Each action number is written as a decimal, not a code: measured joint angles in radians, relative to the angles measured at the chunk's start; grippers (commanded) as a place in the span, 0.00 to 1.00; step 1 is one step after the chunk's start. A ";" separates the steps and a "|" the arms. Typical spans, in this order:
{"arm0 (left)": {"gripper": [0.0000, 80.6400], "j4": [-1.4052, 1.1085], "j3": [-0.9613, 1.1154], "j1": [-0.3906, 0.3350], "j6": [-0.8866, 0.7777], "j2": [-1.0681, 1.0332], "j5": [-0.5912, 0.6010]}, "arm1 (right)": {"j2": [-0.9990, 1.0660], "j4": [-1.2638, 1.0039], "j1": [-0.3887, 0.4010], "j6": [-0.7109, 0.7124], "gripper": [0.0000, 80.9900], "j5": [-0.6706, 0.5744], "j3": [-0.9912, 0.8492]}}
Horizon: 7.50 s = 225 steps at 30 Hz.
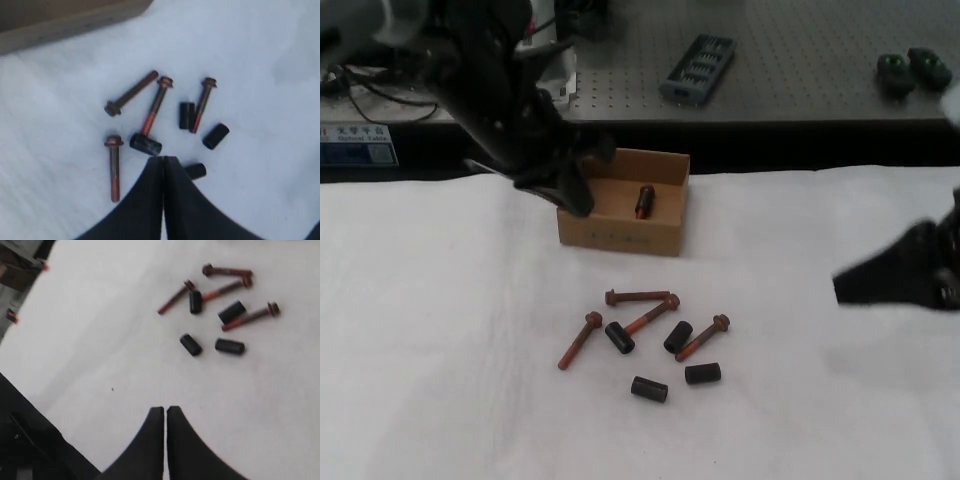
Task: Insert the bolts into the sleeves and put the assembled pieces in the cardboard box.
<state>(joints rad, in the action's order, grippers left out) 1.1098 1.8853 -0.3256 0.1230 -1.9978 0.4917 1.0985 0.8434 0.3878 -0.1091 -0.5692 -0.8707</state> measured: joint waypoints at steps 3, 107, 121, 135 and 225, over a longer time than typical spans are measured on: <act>0.01 0.051 -0.030 0.000 0.025 0.070 0.003 | 0.000 0.085 0.000 0.028 0.04 0.058 0.000; 0.01 -0.324 -1.096 0.000 -0.051 1.042 0.058 | 0.839 -0.368 0.221 -1.007 0.30 0.463 -0.303; 0.01 -0.328 -1.096 0.000 -0.051 1.042 0.058 | 0.844 -0.376 0.221 -1.009 0.20 0.499 -0.303; 0.01 -0.357 -1.096 0.000 -0.051 1.042 0.058 | 0.865 -0.382 0.208 -1.006 0.10 0.423 -0.310; 0.37 -1.110 -1.067 -0.296 -1.545 0.323 -0.325 | -0.085 0.088 0.160 -0.190 0.04 0.296 -0.049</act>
<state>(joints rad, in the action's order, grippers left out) 0.0000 0.8185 -0.6215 -1.4217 -1.6749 0.1670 1.0133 0.9310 0.5481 -0.2987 -0.2727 -0.9198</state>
